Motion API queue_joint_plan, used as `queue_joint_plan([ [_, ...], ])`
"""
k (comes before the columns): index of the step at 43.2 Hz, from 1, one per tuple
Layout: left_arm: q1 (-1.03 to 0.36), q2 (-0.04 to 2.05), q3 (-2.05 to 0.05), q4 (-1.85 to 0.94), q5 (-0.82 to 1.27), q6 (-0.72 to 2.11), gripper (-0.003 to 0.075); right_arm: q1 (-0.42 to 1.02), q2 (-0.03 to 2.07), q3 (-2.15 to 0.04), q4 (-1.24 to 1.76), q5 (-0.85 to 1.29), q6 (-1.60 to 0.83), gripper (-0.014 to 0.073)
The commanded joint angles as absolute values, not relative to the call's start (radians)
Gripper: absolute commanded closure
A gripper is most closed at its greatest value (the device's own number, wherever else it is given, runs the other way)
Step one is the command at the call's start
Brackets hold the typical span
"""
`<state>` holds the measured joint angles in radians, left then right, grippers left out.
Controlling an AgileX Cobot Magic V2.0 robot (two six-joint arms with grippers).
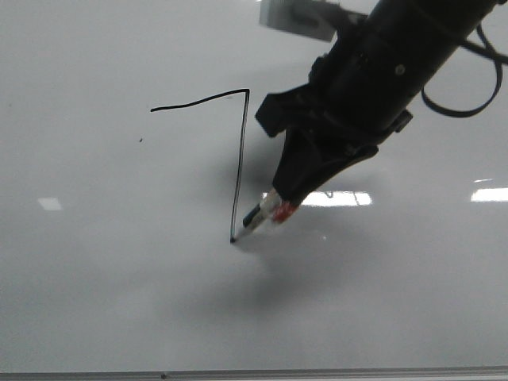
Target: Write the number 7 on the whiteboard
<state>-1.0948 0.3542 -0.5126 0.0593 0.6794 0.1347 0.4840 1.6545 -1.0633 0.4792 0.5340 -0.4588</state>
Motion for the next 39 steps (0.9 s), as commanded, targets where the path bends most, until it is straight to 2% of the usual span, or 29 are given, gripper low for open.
queue_joint_plan([
  [1, -1.098, 0.361, -0.539, 0.052, 0.602, 0.126, 0.0741, 0.482, 1.644, -1.082, 0.444, 0.399, -0.458, 0.0651],
  [10, -1.098, 0.361, -0.539, 0.052, 0.598, 0.126, 0.0741, 0.616, 1.452, -1.086, 0.452, 0.507, -0.535, 0.0651],
  [16, -1.098, 0.361, -0.539, 0.047, 0.525, 0.126, 0.0741, 0.716, 1.319, -1.114, 0.452, 0.572, -0.604, 0.0651],
  [27, -1.098, 0.472, -0.582, 0.105, 0.567, 0.126, 0.0720, 0.827, 1.266, -1.197, 0.451, 0.756, -0.686, 0.0651],
  [30, -1.098, 0.523, -0.616, 0.109, 0.582, 0.126, 0.0631, 0.845, 1.266, -1.209, 0.451, 0.787, -0.686, 0.0651],
  [36, -1.098, 0.608, -0.667, 0.153, 0.595, 0.126, 0.0317, 0.880, 1.266, -1.224, 0.451, 0.816, -0.687, 0.0651],
  [39, -1.098, 0.648, -0.682, 0.169, 0.614, 0.126, 0.0232, 0.901, 1.266, -1.232, 0.451, 0.816, -0.687, 0.0651],
])
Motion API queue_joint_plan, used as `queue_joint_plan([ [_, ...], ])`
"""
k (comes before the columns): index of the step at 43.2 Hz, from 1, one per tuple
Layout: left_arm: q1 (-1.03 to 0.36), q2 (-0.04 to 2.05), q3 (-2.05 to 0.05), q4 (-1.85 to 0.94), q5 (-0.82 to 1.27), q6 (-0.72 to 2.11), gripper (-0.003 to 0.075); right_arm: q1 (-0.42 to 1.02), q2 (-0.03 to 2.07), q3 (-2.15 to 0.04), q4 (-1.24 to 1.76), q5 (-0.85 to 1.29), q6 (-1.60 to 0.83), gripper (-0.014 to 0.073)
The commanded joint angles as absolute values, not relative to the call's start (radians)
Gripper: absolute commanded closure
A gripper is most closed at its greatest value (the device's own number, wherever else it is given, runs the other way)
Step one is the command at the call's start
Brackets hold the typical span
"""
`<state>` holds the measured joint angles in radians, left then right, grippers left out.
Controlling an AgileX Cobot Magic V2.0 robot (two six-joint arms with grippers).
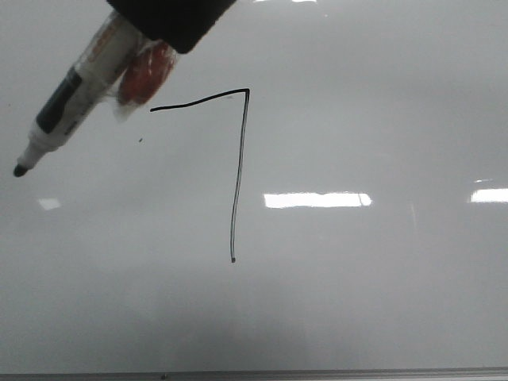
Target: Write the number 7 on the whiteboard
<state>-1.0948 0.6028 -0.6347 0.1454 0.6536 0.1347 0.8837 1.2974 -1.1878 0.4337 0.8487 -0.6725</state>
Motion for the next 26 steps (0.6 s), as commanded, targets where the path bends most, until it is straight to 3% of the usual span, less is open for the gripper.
queue_joint_plan([
  [1, -1.098, 0.662, -0.681, 0.169, 0.614, 0.126, 0.0228, 0.909, 1.266, -1.235, 0.451, 0.813, -0.687, 0.0651],
  [9, -1.102, 0.741, -0.682, 0.169, 0.602, 0.130, 0.0279, 0.960, 1.266, -1.245, 0.451, 0.795, -0.687, 0.0651],
  [26, -1.102, 0.763, -0.682, 0.171, 0.544, 0.156, 0.0515, 0.978, 1.268, -1.253, 0.453, 0.795, -0.687, 0.0651],
])
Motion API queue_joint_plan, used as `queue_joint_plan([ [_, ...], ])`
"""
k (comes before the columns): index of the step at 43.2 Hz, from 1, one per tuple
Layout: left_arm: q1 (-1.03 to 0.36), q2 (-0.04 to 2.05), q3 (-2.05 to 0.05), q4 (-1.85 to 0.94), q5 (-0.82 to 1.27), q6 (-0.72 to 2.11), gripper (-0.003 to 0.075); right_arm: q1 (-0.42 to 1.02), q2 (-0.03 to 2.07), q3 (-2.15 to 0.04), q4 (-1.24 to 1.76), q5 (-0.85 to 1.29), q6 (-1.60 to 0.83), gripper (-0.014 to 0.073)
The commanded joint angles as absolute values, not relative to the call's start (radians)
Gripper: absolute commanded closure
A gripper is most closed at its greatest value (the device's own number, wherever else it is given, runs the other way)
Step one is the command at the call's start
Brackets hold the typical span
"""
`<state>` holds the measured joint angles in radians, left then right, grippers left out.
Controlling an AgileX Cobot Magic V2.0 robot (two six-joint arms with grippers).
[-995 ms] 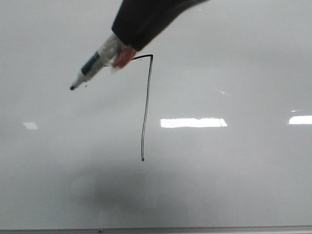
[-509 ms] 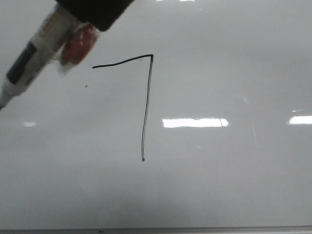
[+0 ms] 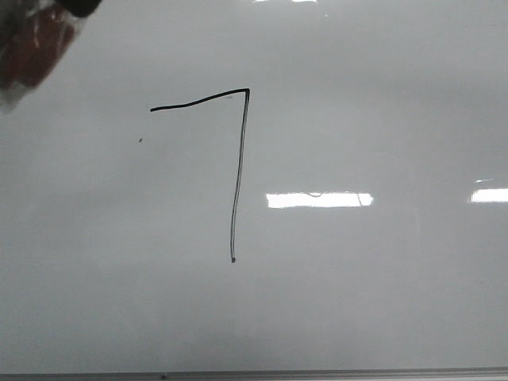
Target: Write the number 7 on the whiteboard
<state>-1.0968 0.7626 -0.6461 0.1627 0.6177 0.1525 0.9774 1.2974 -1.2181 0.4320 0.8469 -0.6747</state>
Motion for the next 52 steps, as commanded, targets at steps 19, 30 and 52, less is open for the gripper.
queue_joint_plan([
  [19, -1.102, 0.763, -0.682, 0.171, 0.559, 0.150, 0.0712, 0.975, 1.268, -1.253, 0.453, 0.776, -0.685, 0.0247],
  [30, -0.971, 0.811, -0.682, 0.275, 0.666, -0.081, 0.0711, 0.911, 1.231, -1.249, 0.392, 0.789, -0.579, 0.0085],
  [52, -0.147, 0.902, -0.682, 0.464, 0.580, -0.325, 0.0711, 0.384, 0.765, -0.789, 0.288, 0.523, -0.187, 0.0216],
])
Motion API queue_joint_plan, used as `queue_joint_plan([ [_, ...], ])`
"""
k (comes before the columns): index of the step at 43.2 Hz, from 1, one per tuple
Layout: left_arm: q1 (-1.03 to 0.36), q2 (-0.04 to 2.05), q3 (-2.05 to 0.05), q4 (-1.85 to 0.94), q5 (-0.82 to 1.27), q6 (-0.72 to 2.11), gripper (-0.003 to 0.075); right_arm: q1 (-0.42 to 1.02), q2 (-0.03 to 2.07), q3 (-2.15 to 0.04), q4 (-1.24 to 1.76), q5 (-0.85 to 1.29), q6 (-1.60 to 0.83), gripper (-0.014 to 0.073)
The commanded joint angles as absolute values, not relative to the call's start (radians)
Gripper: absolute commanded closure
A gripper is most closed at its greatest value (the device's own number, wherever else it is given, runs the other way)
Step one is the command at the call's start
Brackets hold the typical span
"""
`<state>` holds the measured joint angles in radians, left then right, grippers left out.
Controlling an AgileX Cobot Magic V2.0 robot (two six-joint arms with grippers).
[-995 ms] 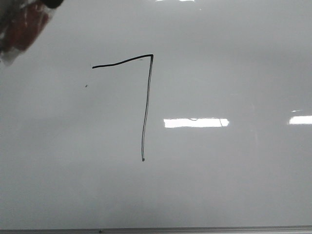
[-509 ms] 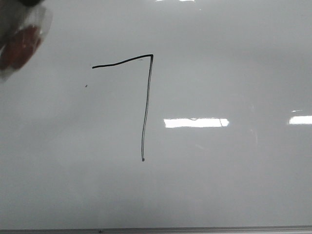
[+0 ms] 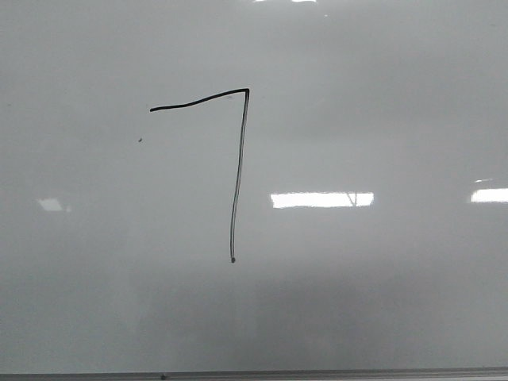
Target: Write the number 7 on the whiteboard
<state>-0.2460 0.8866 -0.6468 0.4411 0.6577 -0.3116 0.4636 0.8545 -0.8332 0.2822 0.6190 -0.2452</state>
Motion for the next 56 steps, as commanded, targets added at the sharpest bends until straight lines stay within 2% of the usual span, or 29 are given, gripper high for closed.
queue_joint_plan([
  [1, -0.119, 0.909, -0.682, 0.464, 0.573, -0.325, 0.0711, 0.359, 0.741, -0.766, 0.288, 0.518, -0.181, 0.0221],
  [8, 0.014, 0.987, -0.682, 0.434, 0.495, -0.325, 0.0711, 0.199, 0.562, -0.595, 0.288, 0.469, -0.170, 0.0375],
  [15, 0.015, 1.076, -0.672, 0.396, 0.327, -0.323, 0.0711, 0.124, 0.422, -0.473, 0.288, 0.398, -0.170, 0.0575],
  [20, 0.015, 1.139, -0.669, 0.395, 0.226, -0.323, 0.0711, 0.123, 0.375, -0.441, 0.288, 0.367, -0.170, 0.0665],
  [32, 0.015, 1.307, -0.669, 0.389, 0.036, -0.323, 0.0709, 0.123, 0.373, -0.436, 0.288, 0.355, -0.170, 0.0662],
  [50, 0.020, 1.461, -0.669, 0.385, -0.112, -0.323, 0.0706, 0.123, 0.373, -0.436, 0.288, 0.353, -0.170, 0.0662],
  [53, 0.020, 1.461, -0.669, 0.385, -0.107, -0.323, 0.0683, 0.123, 0.373, -0.436, 0.288, 0.353, -0.170, 0.0662],
  [56, 0.020, 1.456, -0.669, 0.385, -0.107, -0.323, 0.0615, 0.123, 0.373, -0.436, 0.288, 0.353, -0.170, 0.0662],
])
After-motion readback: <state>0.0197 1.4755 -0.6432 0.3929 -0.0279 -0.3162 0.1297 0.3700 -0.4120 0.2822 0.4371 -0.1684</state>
